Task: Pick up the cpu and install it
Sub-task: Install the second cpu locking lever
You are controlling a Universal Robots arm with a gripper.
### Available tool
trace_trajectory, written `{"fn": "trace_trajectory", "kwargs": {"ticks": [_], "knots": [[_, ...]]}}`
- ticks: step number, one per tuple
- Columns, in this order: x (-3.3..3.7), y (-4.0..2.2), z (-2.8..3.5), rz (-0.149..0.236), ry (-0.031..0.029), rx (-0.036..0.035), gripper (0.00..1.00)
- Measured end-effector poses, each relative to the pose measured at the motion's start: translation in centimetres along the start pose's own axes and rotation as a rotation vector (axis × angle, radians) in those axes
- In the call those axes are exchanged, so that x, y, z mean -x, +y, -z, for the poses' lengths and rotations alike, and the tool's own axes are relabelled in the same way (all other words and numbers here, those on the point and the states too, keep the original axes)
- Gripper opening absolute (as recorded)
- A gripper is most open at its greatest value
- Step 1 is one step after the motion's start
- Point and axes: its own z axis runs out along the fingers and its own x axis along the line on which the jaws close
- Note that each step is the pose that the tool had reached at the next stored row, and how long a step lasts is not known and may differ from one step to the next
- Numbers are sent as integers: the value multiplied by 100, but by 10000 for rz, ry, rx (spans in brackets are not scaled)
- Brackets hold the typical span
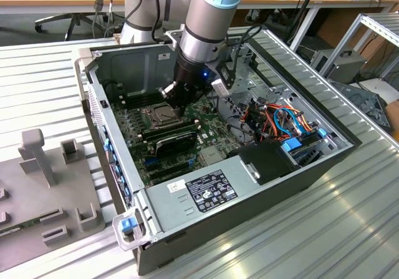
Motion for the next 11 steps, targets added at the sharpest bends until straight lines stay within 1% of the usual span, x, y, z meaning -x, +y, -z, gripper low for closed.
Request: {"fn": "trace_trajectory", "kwargs": {"ticks": [5, 11], "knots": [[-33, 3, -33, 0, 0, 0, 11], [-94, 10, -74, 0, 0, 0, 11]]}}
